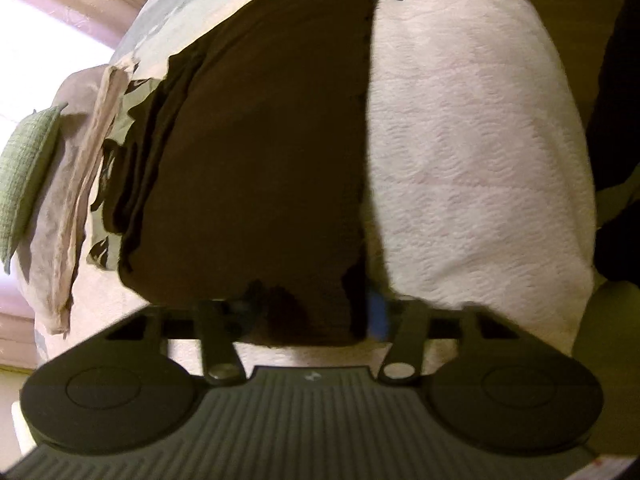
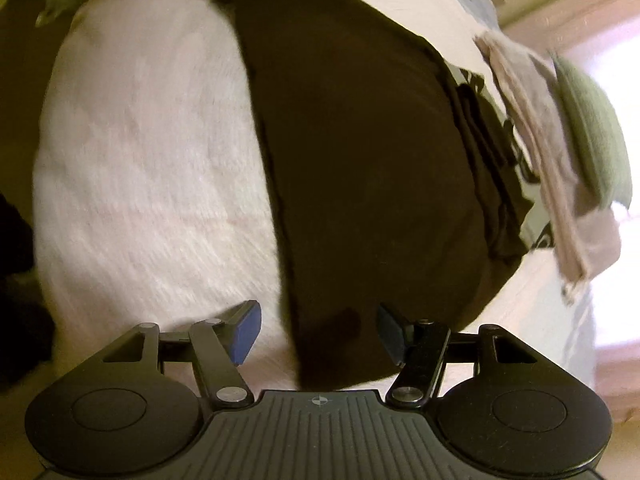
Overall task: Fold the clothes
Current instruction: 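Grasp the sweater hem with the left gripper while the right gripper grasps it too, then lift the hem with both grippers and fold it over toward the collar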
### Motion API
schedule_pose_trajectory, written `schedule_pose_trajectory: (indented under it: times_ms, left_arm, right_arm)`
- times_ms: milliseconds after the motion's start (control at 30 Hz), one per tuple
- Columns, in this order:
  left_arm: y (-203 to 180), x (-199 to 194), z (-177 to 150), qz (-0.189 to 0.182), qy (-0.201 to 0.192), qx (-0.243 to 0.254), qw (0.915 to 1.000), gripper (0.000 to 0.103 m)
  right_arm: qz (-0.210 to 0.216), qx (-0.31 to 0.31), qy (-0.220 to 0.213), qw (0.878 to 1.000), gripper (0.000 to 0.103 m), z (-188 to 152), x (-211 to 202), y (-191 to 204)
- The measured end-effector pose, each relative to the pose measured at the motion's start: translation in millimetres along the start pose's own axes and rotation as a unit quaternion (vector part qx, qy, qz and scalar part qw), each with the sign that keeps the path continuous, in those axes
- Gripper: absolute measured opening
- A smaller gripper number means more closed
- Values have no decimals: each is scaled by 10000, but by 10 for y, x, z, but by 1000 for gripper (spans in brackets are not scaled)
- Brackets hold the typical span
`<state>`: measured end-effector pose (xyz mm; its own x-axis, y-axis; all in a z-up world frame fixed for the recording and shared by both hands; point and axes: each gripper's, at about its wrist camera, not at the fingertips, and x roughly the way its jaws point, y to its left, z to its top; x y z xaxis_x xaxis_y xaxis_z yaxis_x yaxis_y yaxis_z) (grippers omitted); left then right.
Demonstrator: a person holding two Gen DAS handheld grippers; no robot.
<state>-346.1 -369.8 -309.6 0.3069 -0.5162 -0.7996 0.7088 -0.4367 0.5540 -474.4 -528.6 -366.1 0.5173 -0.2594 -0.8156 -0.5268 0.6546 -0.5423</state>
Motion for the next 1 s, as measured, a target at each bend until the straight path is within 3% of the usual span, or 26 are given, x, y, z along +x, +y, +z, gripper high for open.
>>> schedule_pose_trajectory:
  times_ms: [33,100,267,333,367,400,633,800,1000]
  left_arm:
    - [29,5,-8,80,39,-5,10000,22]
    - [101,-7,-12,122,84,-162,9998,16]
    - [498,-123,18,95,19,-1309,9914,11]
    - [667,-193,16,104,-40,-1601,9870,10]
    - [734,-233,21,89,-88,-1690,9855,9]
    - [776,-282,24,69,-130,-1720,9850,9]
    - [808,-742,79,121,-400,-1498,9878,4]
    - [681,-1191,115,151,-540,-1578,9859,4]
    - [320,-1778,82,-429,-381,-2020,9777,3]
  right_arm:
    - [-43,-121,-12,9999,60,-28,36,13]
    - [-175,-476,-88,9987,60,-73,75,40]
    - [-370,-756,-104,9964,59,-144,157,-66]
    - [-387,-579,-69,9975,35,-174,153,-194]
    - [-377,-460,-42,9982,8,-178,135,-260]
    - [-418,-368,-44,9984,5,-172,91,-326]
    - [-132,5,-315,9994,3,-58,-526,-693]
    - [90,132,-353,9992,2,-83,-1052,-625]
    - [779,428,-46,9960,2,-270,-1596,-311]
